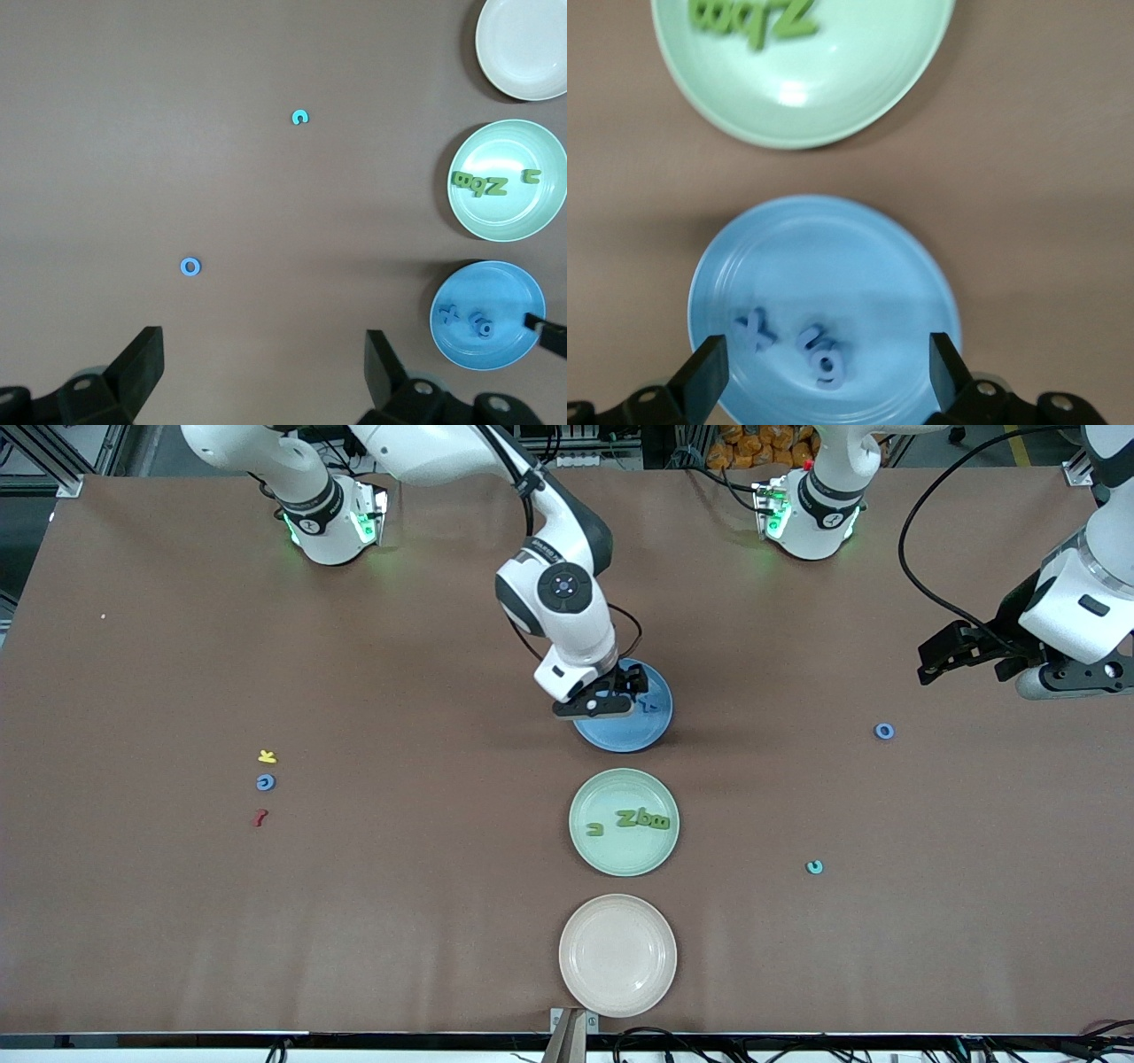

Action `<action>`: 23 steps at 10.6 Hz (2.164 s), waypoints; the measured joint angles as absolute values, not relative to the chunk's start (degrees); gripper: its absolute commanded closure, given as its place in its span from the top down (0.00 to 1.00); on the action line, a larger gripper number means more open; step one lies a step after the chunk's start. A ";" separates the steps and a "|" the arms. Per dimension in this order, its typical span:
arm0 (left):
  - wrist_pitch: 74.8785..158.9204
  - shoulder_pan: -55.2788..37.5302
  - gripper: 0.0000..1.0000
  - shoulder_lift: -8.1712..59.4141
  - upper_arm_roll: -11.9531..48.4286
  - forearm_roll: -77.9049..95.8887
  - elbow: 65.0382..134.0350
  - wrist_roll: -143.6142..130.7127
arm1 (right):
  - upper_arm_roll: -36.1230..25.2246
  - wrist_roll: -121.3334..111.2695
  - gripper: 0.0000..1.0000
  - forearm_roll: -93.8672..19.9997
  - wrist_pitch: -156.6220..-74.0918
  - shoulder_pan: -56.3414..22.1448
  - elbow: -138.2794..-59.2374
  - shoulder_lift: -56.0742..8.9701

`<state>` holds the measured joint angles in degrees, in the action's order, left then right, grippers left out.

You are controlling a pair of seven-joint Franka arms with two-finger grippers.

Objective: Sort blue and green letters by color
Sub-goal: 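Carry the g over the blue plate and open the right gripper, then move the right gripper back over the blue c, then lower the open right gripper around the blue c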

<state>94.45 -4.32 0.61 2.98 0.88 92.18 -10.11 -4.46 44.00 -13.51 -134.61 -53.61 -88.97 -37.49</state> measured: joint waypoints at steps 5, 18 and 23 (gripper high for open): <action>94.44 -4.17 1.00 0.72 2.51 0.89 92.06 -8.14 | -4.84 39.94 1.00 -2.04 -120.61 -40.40 -88.85 -31.06; 94.48 -4.14 1.00 2.66 2.32 0.94 89.06 -7.80 | -5.56 3.35 1.00 -0.68 -119.75 -9.57 -93.93 -27.16; 94.48 -4.14 1.00 2.75 2.32 0.94 88.98 -7.80 | -5.65 3.35 1.00 -0.68 -119.72 -8.59 -93.57 -27.15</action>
